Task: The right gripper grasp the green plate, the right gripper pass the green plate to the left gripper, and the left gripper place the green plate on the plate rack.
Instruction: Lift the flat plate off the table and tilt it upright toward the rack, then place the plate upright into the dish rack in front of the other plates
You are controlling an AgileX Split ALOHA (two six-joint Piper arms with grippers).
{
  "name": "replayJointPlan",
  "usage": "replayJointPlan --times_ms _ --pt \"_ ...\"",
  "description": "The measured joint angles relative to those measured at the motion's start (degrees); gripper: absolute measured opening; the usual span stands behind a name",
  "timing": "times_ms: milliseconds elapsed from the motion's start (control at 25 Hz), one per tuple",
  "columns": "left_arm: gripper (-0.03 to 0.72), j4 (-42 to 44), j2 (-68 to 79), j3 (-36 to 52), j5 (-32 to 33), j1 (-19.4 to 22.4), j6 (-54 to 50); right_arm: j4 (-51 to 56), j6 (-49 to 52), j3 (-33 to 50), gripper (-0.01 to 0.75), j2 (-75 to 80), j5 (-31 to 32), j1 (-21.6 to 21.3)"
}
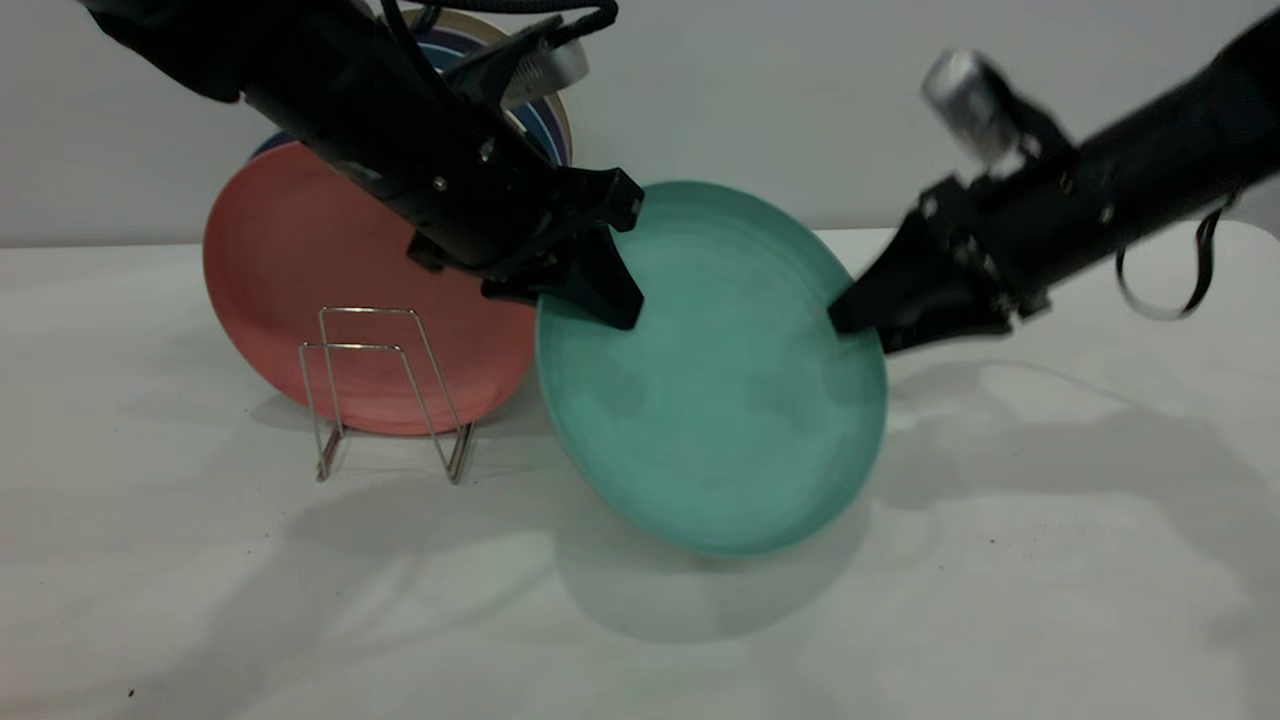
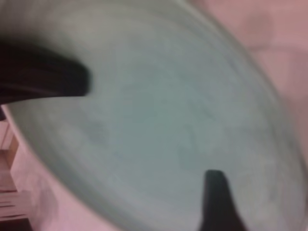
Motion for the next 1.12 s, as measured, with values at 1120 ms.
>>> replayJointPlan --times_ms 1120 --pt "0.114 12.85 -21.91 0.1 15.04 23.44 68.89 -24.45 23.24 33.92 0.43 -58.77 11.07 -4.95"
